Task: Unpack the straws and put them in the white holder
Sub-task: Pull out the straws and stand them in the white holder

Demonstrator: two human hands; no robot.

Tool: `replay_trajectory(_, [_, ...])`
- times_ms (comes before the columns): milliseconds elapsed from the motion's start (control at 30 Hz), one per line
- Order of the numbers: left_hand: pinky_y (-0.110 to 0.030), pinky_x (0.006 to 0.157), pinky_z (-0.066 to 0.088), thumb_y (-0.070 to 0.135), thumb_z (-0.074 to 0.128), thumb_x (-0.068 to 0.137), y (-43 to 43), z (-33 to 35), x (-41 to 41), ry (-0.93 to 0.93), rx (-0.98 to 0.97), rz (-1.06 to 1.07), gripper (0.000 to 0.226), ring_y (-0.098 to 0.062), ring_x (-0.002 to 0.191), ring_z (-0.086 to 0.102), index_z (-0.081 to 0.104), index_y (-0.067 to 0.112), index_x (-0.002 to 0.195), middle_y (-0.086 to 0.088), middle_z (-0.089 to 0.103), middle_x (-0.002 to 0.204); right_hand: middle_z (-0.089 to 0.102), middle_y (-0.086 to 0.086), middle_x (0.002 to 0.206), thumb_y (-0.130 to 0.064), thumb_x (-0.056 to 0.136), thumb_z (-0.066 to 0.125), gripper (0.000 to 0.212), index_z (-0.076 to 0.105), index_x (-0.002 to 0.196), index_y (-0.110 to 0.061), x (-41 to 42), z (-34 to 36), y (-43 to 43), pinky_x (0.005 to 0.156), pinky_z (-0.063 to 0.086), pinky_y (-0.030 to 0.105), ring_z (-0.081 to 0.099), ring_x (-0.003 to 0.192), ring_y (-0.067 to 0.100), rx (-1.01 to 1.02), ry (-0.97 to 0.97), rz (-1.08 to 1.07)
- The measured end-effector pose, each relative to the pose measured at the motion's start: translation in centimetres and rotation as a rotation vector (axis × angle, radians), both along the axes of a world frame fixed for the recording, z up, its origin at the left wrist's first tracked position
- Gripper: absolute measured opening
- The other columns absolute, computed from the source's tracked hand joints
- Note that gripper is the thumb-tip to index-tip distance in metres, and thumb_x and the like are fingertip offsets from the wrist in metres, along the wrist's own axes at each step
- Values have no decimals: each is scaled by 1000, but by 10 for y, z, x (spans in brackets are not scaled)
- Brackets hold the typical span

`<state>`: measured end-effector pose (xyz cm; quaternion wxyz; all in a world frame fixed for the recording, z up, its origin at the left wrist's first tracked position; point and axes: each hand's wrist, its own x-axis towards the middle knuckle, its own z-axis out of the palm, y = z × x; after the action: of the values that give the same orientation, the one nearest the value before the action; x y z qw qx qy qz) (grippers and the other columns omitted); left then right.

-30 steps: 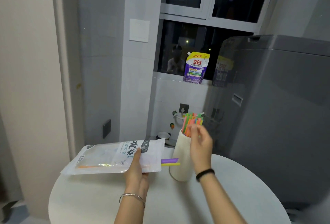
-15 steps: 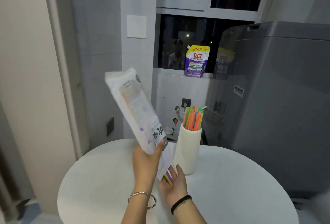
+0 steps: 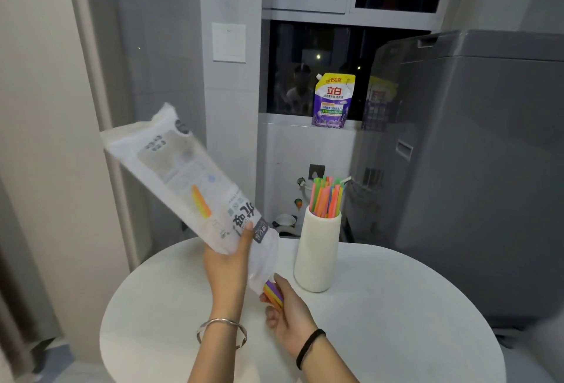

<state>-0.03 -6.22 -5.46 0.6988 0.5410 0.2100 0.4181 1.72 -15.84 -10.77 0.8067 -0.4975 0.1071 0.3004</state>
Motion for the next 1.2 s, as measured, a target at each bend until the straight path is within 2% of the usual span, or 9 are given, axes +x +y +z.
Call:
replay_trajectory(100, [-20, 73, 54, 26, 78, 77, 9, -4, -1, -65, -185, 32, 16, 5, 79, 67, 68, 27, 89, 15, 70, 91, 51, 2, 59, -23, 88, 61, 18, 59, 75, -10, 4, 6, -8, 35, 28, 17, 37, 34, 7, -15, -161, -3])
replay_trajectory(200, [-26, 84, 53, 23, 74, 82, 14, -10, -2, -128, -384, 19, 34, -6, 94, 67, 64, 21, 115, 8, 70, 108, 44, -3, 51, -16, 85, 65, 12, 59, 75, -10, 10, 13, -15, 38, 34, 15, 38, 37, 5, 26, -238, -102])
replay_trajectory(300, [-34, 88, 52, 23, 69, 87, 18, -16, -4, -142, -549, -16, 32, -13, 99, 65, 59, 24, 117, 5, 67, 117, 43, -2, 53, -11, 84, 64, 10, 60, 76, -10, 20, 21, -24, 38, 35, 15, 39, 38, 4, 101, -255, -278])
replay_trajectory(433, [-36, 94, 49, 17, 64, 91, 14, -20, 0, -122, -600, -13, 36, -17, 105, 62, 54, 21, 125, 0, 63, 124, 53, 1, 68, -16, 85, 64, 7, 61, 87, -9, 28, 28, -36, 42, 40, 16, 45, 48, 7, 196, -279, -432])
replay_trajectory(533, [-42, 104, 45, 11, 62, 92, 1, -21, 6, -92, -600, -20, 41, -22, 112, 61, 53, 13, 132, -4, 61, 127, 57, 3, 68, -22, 88, 60, 15, 63, 86, -7, 25, 30, -32, 46, 43, 21, 47, 53, 12, 131, -370, -364])
replay_trajectory(667, [-40, 96, 49, 10, 63, 91, -15, -22, 10, -57, -649, -49, 30, -19, 98, 62, 55, 18, 118, -2, 62, 118, 57, 3, 50, -28, 95, 48, 35, 64, 74, -6, 17, 32, -21, 41, 45, 23, 49, 39, 13, -65, -508, -231])
replay_trajectory(867, [-32, 74, 52, 33, 61, 92, -9, -22, 11, -20, -725, -63, 27, -12, 82, 62, 55, 20, 114, 2, 64, 108, 43, 2, 41, -28, 97, 43, 42, 60, 65, -7, 26, 36, -35, 39, 36, 21, 41, 34, 10, -159, -541, -401])
replay_trajectory(1033, [-33, 86, 47, 33, 51, 98, -19, -22, 12, 0, -725, -88, 40, -14, 81, 62, 53, 9, 130, -4, 62, 111, 41, 3, 46, -21, 92, 55, 28, 55, 67, -7, 20, 34, -28, 38, 29, 20, 35, 39, 13, -204, -648, -309])
replay_trajectory(1200, [-35, 78, 51, 33, 50, 98, -28, -22, 13, 21, -755, -114, 41, -14, 78, 62, 53, 7, 131, -6, 62, 112, 44, 0, 47, -20, 89, 59, 27, 53, 67, -7, 18, 35, -24, 39, 32, 16, 38, 39, 8, -239, -753, -241])
